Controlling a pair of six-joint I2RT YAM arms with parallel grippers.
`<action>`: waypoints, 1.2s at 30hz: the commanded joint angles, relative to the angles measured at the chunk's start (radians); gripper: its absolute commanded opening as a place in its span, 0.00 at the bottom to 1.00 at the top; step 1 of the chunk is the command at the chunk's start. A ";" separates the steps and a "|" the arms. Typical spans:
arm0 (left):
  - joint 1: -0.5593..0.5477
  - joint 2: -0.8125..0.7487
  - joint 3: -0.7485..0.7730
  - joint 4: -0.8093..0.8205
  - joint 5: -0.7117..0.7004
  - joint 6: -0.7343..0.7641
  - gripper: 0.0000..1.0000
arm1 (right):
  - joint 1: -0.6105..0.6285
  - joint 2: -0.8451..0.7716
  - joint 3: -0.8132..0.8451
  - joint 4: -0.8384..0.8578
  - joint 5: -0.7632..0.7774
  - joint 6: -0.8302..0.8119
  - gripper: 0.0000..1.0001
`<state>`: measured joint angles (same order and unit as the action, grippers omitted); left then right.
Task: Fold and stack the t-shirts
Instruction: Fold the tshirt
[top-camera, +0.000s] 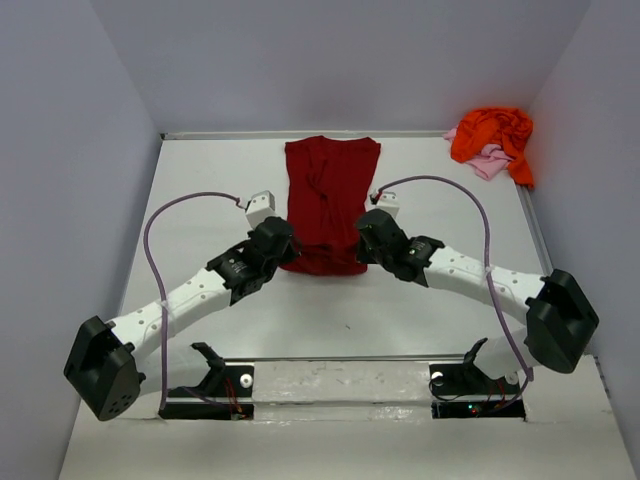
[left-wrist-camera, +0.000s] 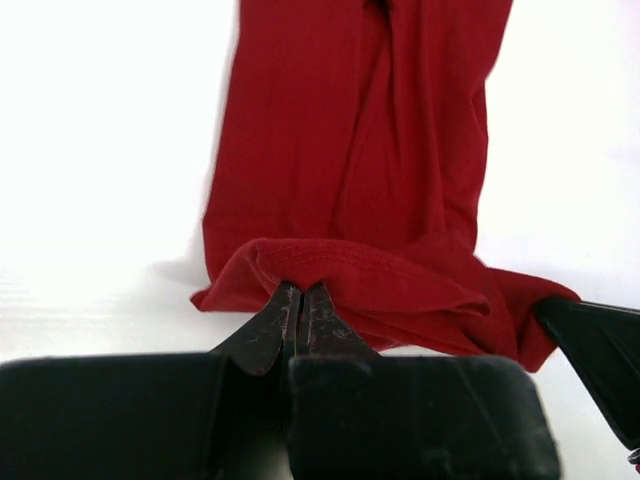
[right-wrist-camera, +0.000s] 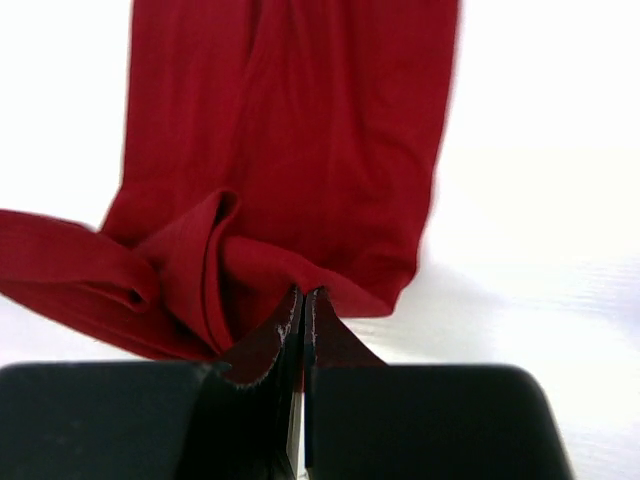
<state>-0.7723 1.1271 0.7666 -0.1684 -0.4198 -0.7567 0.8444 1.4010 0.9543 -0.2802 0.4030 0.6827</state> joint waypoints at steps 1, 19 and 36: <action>0.056 0.016 0.059 0.079 -0.066 0.072 0.00 | -0.036 0.059 0.095 0.012 0.100 -0.051 0.00; 0.160 0.276 0.198 0.282 -0.010 0.172 0.00 | -0.163 0.349 0.392 0.035 0.135 -0.167 0.00; 0.244 0.615 0.467 0.334 0.029 0.235 0.00 | -0.263 0.561 0.569 0.059 0.093 -0.216 0.00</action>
<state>-0.5564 1.7164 1.1584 0.1268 -0.3901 -0.5484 0.6052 1.9442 1.4563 -0.2756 0.4889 0.4908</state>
